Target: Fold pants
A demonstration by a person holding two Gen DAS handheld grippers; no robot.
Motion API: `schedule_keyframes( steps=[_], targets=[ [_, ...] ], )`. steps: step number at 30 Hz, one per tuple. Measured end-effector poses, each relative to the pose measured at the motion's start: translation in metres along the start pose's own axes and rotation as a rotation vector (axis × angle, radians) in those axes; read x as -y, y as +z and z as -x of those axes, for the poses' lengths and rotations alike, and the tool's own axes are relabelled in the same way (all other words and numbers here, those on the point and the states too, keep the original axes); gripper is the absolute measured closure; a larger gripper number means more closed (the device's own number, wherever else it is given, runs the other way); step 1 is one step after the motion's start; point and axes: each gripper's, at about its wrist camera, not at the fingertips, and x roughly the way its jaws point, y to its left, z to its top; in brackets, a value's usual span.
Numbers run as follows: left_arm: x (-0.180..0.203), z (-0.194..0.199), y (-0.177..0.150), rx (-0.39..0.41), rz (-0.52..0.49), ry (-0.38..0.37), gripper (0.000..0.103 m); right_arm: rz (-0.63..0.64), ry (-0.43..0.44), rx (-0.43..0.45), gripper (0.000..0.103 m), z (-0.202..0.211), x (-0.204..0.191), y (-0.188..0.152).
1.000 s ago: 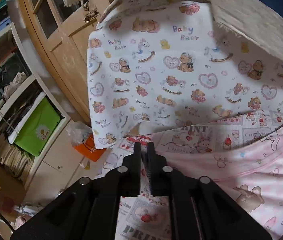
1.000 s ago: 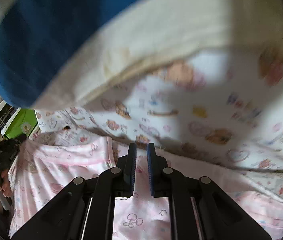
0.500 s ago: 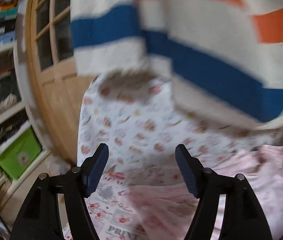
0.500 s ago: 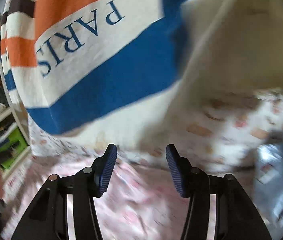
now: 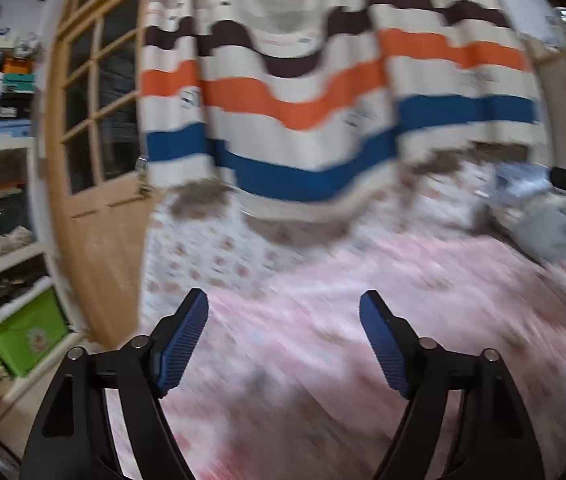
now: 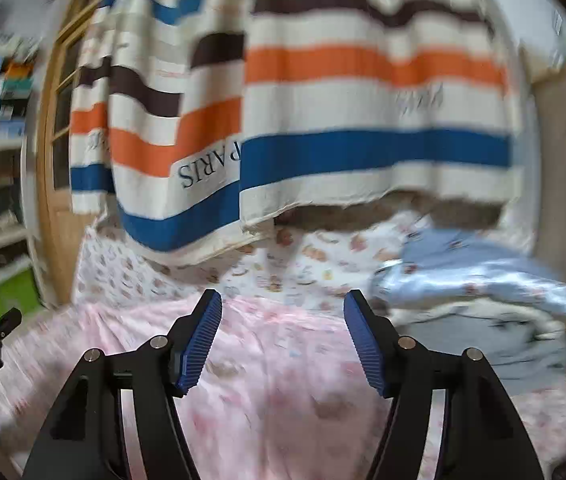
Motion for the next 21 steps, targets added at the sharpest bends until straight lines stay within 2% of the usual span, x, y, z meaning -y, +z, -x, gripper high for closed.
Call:
schedule_keyframes(
  steps=[2, 4, 6, 12, 15, 17, 19, 21],
  targets=[
    [0.015, 0.013, -0.022, -0.014, -0.015, -0.02, 0.017, 0.05, -0.046, -0.016, 0.032, 0.026, -0.011, -0.018],
    [0.027, 0.017, -0.037, -0.066, -0.029, -0.015, 0.017, 0.052, -0.039, -0.074, 0.032, 0.043, -0.018, -0.033],
    [0.032, 0.017, -0.048, -0.118, -0.012, -0.047, 0.017, 0.011, -0.029, -0.091, 0.032, 0.06, -0.02, -0.05],
    [0.043, 0.001, -0.054, -0.266, -0.02, -0.095, 0.018, -0.01, -0.053, -0.111, 0.032, 0.073, -0.031, -0.07],
    [0.043, -0.009, -0.054, -0.313, -0.004, -0.068, 0.024, -0.027, -0.064, -0.114, 0.031, 0.076, -0.032, -0.074],
    [0.04, -0.02, -0.051, -0.345, 0.031, -0.033, 0.024, -0.048, -0.06, -0.161, 0.031, 0.072, -0.029, -0.079],
    [0.037, -0.027, -0.051, -0.377, 0.052, -0.047, 0.024, -0.074, -0.047, -0.216, 0.031, 0.067, -0.024, -0.085],
    [0.037, -0.027, -0.053, -0.376, 0.049, -0.046, 0.023, -0.112, -0.055, -0.271, 0.031, 0.065, -0.017, -0.097]
  ],
)
